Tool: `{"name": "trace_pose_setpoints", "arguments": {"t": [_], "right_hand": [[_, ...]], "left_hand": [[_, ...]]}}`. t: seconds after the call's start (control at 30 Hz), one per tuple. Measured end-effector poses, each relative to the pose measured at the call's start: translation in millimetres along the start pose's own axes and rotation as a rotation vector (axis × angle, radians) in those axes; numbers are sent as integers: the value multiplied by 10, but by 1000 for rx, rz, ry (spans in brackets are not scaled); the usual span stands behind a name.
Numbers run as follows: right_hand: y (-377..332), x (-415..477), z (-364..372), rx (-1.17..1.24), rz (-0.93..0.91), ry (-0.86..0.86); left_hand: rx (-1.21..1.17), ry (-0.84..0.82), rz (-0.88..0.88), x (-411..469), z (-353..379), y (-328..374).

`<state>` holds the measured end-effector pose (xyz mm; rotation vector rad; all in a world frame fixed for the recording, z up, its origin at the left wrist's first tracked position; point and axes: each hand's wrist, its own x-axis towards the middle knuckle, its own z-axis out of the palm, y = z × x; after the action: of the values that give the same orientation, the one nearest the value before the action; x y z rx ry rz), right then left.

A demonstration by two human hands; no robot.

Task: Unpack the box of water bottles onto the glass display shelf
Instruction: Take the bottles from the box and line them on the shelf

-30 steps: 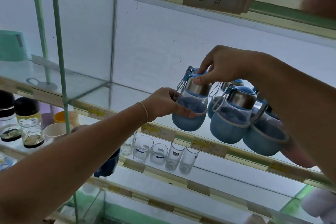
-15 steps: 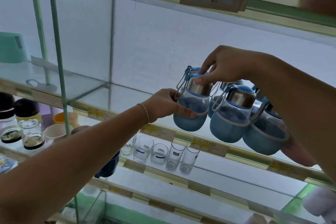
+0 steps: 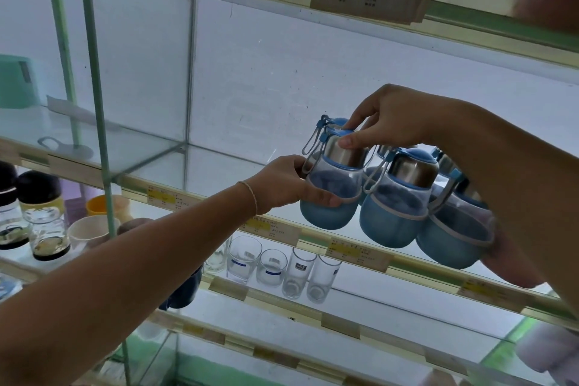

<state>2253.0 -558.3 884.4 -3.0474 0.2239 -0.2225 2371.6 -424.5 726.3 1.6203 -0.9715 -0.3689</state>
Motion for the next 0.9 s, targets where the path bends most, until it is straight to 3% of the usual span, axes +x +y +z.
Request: {"name": "trace_pose_setpoints", "arguments": {"t": [0.1,0.2,0.3,0.43,0.57,0.7,0.9], "right_hand": [[24,-14,-32,23,-15,30],[92,5,-111,172,0,163],[145,86,-154,194,31,221],[166,289,-76,77,39,197],[137,508,41,-35,33,123],[108,612,136,-95,8,45],[176,649,149,-66,2,67]], "left_hand": [[6,-49,22,-37,-31,30],[13,-81,7,-57,-141,56],[9,25,-32,3,-308,73],[99,148,-84,185,-429,37],[276,100,-109,349,-340,21],[292,62,-113,505,-216,-27],[260,41,-78,598,-201,-92]]}}
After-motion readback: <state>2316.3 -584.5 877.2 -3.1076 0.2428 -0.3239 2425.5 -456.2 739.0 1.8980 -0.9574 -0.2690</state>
